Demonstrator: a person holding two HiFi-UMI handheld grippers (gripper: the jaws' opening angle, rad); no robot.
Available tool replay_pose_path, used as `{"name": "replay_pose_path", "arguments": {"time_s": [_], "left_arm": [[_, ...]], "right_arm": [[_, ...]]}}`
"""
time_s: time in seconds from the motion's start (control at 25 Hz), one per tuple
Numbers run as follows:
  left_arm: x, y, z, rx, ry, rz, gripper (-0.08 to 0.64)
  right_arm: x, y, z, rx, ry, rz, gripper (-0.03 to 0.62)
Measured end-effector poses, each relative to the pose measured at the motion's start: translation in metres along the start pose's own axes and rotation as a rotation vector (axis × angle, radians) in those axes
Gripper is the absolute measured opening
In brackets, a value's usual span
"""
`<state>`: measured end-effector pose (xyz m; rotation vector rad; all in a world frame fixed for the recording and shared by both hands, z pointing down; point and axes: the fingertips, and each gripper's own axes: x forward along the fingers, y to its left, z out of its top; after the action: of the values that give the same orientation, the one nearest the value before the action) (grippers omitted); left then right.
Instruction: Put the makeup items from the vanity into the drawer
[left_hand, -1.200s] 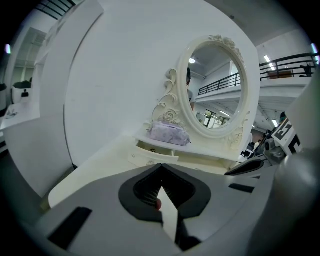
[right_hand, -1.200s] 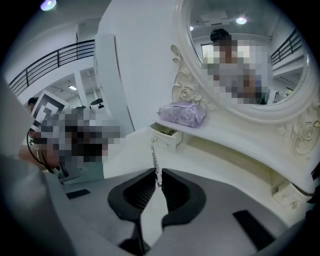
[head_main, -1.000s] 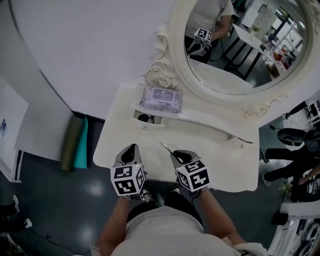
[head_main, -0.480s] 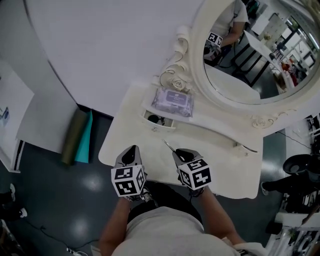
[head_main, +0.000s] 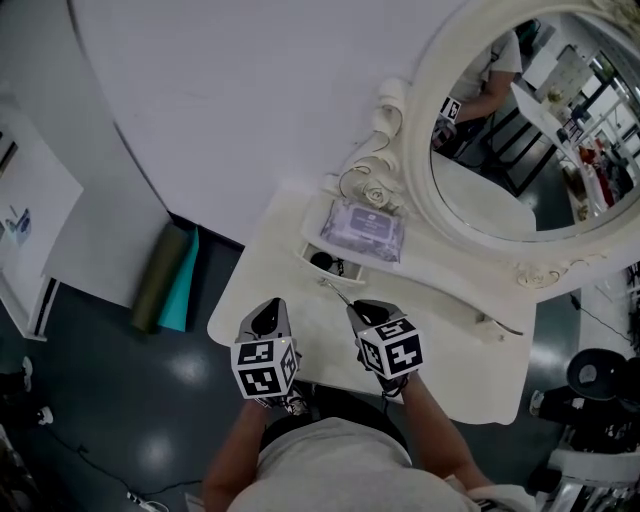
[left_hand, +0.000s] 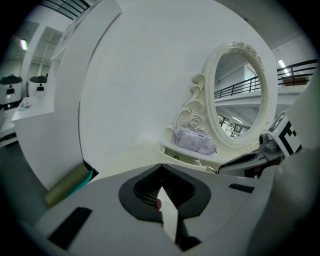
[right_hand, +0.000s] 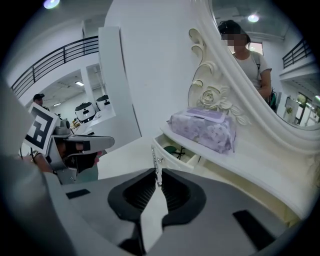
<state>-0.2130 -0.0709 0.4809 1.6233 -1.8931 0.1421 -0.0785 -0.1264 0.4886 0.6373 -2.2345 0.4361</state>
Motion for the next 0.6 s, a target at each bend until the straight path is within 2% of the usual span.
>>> {"name": "replay_pose_path", "arguments": {"time_s": [0.6], "left_arm": [[0.035, 0.017, 0.013, -0.012, 0.042, 0.045, 0.005]], "right_arm": [[0.045, -0.015, 0.033, -0.017, 0.037, 0.047, 0.051]]}}
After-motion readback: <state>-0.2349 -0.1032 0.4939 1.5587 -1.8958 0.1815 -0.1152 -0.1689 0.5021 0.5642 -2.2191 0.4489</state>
